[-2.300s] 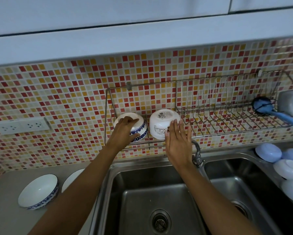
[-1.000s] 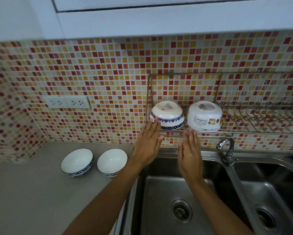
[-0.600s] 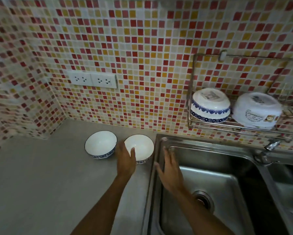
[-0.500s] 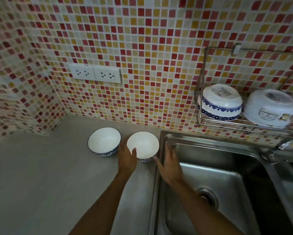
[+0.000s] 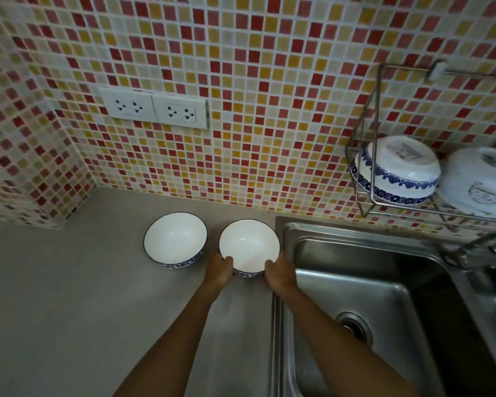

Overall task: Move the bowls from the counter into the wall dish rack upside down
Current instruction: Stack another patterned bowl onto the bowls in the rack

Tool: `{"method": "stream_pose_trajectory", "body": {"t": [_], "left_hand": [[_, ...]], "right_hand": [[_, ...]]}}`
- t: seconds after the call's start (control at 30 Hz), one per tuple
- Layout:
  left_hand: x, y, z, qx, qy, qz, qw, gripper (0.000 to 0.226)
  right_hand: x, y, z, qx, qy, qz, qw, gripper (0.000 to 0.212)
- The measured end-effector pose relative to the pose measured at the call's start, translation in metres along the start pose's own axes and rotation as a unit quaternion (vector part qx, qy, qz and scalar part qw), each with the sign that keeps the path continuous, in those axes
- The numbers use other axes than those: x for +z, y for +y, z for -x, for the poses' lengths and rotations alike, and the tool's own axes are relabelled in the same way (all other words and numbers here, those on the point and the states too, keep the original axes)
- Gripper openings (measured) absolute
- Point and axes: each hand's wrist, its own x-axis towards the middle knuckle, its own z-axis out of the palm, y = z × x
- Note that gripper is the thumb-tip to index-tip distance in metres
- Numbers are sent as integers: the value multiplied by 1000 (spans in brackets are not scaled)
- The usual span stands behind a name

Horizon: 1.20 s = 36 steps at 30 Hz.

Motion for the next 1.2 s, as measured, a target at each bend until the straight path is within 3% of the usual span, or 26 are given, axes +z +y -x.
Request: {"method": "stream_pose_trajectory", "body": {"t": [0.27,0.37,0.53,0.67,0.83,0.9,1.0,1.1,1.2], "left_hand": [[28,35,71,-22,-33,42,998,52],[52,54,107,6,-82,59,995,55],[101,73,157,71,-101,89,988,54],[132,82,187,108,-132,97,981,66],[164,96,208,128,-151,92,976,42],[177,105,215,126,-153,93,976,43],[190,130,224,133,-141,106,975,37],[207,164,231,169,-149,101,969,55],[221,199,233,197,-145,97,965,59]], "right_hand": [[-53,29,42,-19,10,-63,998,45],[-89,45,57,-24,26,-67,997,40],[-148,76,76,-62,52,-61,995,39],[-203,94,93,-105,86,-37,990,38],[-263,106,102,-144,95,-24,985,28],[-287,106,109,-170,104,-50,979,33],[-327,98,113,-244,174,-55,952,38],[-375,88,107,-313,261,-21,913,38],[-408,81,82,-305,327,86,890,41]]}}
